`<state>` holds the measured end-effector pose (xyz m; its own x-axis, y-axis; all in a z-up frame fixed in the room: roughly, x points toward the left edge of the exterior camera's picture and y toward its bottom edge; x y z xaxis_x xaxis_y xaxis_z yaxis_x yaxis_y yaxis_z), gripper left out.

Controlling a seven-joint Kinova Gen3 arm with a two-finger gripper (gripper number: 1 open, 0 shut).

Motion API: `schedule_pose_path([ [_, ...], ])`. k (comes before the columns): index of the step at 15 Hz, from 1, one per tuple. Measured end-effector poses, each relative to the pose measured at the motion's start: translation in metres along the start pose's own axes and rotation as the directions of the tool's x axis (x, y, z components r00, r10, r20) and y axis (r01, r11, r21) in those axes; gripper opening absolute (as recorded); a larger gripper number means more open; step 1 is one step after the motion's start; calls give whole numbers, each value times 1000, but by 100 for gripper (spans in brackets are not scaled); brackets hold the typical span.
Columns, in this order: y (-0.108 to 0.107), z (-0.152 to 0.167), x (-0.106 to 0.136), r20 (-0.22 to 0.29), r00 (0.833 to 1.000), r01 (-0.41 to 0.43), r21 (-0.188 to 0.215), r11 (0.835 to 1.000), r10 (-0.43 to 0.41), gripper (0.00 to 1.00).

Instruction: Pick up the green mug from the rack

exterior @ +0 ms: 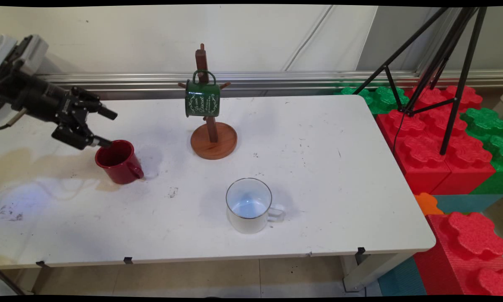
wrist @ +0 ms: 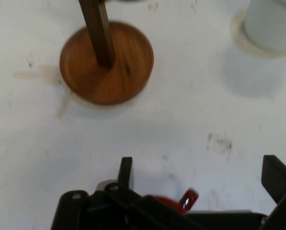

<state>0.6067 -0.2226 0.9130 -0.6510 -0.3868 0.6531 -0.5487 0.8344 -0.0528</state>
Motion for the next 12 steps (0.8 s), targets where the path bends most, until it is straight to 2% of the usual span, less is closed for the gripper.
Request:
schedule_pose_path([
  [5, -3, -2, 17, -99, 993, 63, -9, 998, -64, 100],
  [12, -7, 0, 35, -193, 972, 129, -23, 991, -131, 100],
])
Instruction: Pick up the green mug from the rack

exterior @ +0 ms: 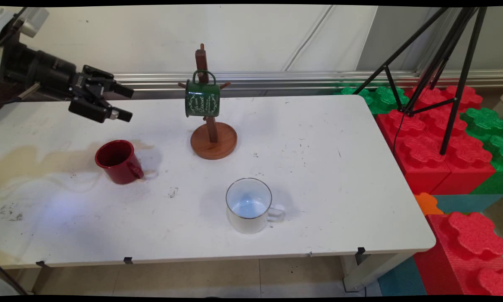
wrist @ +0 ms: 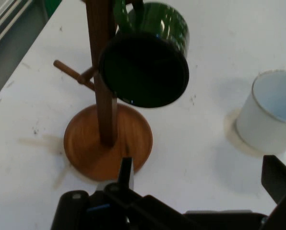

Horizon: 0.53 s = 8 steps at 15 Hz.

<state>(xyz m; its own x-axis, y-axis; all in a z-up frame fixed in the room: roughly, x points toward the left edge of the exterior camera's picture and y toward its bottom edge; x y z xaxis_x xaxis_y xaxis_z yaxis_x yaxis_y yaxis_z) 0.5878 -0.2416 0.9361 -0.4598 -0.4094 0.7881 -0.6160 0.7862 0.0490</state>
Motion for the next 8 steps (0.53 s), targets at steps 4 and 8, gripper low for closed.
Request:
schedule_pose_path([
  [4, -2, 11, 10, -44, 998, 32, -4, 999, -32, 100],
  [8, -6, 28, 18, -76, 996, 52, -8, 999, -53, 100],
])
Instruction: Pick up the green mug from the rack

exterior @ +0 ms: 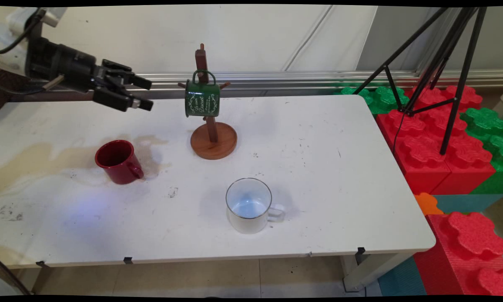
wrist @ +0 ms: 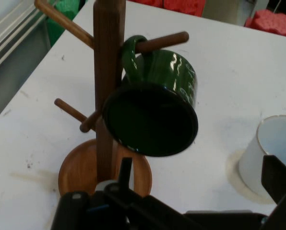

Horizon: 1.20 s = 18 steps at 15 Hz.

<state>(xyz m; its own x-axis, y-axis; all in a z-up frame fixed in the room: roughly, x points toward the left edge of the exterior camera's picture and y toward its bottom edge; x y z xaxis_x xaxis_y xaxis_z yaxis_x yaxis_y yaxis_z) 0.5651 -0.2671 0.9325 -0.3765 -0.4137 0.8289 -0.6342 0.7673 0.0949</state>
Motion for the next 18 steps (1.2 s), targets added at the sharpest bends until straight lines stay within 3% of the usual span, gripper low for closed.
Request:
schedule_pose_path([
  [18, -15, 77, -3, -60, 990, 129, -11, 992, -129, 100],
])
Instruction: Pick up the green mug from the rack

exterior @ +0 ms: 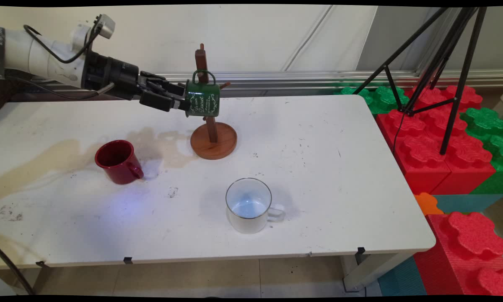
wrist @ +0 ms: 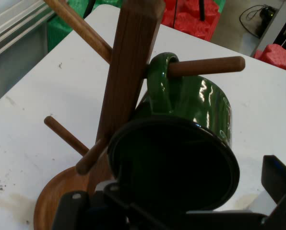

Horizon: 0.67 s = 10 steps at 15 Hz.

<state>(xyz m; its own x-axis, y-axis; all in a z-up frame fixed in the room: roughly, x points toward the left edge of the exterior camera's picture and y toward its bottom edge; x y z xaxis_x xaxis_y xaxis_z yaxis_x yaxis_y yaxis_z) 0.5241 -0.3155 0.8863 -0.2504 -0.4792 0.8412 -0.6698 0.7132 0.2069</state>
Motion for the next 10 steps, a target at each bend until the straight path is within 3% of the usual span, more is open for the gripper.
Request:
schedule_pose_path([
  [10, 1, 14, -6, -21, 998, 59, -1, 998, -59, 100],
])
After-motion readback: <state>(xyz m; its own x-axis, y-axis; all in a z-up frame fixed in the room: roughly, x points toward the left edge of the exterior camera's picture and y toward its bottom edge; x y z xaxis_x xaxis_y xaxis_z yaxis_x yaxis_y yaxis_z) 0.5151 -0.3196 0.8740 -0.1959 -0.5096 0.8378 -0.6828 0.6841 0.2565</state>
